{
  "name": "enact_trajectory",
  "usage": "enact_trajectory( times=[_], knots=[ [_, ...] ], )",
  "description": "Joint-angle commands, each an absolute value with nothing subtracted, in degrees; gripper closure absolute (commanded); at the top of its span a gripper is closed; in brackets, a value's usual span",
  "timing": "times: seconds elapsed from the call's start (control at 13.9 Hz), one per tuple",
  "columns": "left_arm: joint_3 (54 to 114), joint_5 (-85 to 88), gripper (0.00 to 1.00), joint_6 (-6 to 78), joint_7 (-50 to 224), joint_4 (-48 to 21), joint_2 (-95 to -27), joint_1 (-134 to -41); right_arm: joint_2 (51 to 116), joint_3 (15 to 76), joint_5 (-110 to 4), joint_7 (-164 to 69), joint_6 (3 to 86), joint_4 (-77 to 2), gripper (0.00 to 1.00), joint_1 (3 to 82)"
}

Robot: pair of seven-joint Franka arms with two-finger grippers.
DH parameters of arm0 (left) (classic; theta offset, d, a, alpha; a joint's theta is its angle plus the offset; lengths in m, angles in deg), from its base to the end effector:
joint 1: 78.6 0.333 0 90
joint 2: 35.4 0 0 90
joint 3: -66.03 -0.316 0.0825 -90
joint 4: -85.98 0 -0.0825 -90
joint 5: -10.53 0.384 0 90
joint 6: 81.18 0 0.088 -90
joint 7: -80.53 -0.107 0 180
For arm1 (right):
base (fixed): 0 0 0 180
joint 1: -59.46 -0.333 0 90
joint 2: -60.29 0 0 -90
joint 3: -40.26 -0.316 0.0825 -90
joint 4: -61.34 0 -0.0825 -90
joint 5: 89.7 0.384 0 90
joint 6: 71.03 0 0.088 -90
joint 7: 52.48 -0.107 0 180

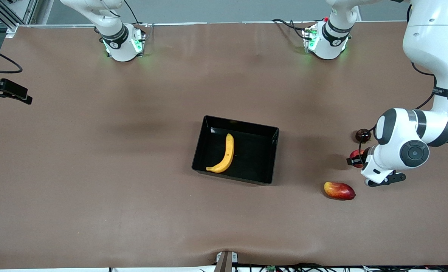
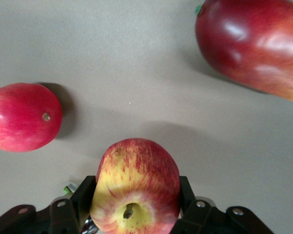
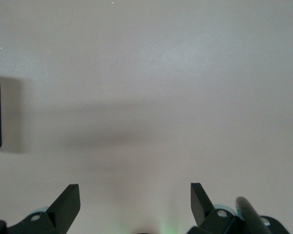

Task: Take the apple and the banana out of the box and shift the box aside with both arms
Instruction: 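Lower the small apple onto the table and open the left gripper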

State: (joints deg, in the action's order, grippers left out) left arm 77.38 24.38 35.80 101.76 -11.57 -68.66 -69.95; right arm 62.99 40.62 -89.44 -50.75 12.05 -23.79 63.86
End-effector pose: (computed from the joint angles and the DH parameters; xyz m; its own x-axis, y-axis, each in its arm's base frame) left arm 0.6486 -0.0062 0.2447 0.9586 0.2172 -0.1840 0.1902 -0.9696 -0.1538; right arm 0.5549 -0.0456 0.6278 0.9952 -0.0520 -0.0826 -0.0528 -0.9986 -0.0067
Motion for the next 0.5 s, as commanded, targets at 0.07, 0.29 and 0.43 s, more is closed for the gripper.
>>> enact_trajectory(
  times=[0.07, 0.29, 0.43],
  knots=[
    [78.2, 25.6, 1.00, 36.2, 102.1, -13.0, -69.2, -70.3, 63.3, 40.4, -89.1, -50.2, 11.4, -23.1, 0.00, 64.3],
    [78.5, 25.6, 1.00, 36.2, 102.6, -14.3, -69.0, -70.5, 63.3, 40.3, -89.1, -50.2, 11.4, -23.1, 0.00, 64.2],
    [78.5, 25.6, 1.00, 36.2, 102.6, -14.4, -69.1, -70.4, 63.3, 40.4, -89.1, -50.2, 11.5, -23.0, 0.00, 64.3]
  ],
)
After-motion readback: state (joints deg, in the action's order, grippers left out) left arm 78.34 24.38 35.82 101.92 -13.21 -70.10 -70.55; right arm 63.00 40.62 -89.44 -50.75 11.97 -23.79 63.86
